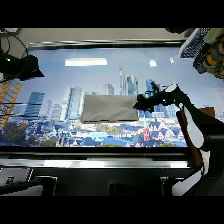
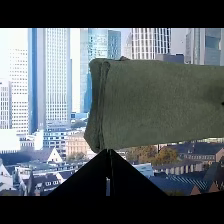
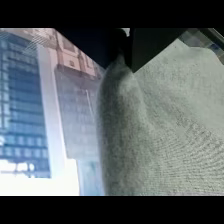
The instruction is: Fold the clothes and pants, and hang the long-sleeved shirts on hangers.
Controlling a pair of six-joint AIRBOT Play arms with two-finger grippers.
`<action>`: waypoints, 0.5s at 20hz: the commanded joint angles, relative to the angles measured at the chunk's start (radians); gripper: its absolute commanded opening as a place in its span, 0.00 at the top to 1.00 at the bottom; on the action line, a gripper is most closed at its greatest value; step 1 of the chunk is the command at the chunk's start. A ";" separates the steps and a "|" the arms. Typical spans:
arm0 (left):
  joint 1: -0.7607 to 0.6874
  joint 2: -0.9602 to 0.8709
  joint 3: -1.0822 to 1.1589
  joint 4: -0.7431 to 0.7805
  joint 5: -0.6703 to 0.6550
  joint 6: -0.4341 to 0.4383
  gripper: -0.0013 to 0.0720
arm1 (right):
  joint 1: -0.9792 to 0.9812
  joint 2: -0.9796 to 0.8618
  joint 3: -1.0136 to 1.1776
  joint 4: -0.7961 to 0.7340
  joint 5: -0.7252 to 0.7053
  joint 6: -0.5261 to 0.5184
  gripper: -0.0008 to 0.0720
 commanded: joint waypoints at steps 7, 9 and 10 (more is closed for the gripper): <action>0.001 0.000 0.000 0.000 0.000 0.001 0.96 | -0.094 0.033 0.151 0.028 0.004 0.158 0.94; 0.001 0.000 0.000 0.000 0.000 0.001 0.96 | -0.146 0.051 0.194 0.027 0.002 0.201 0.94; 0.001 0.000 0.000 0.000 0.000 0.001 0.96 | -0.173 0.065 0.211 0.024 -0.008 0.225 0.94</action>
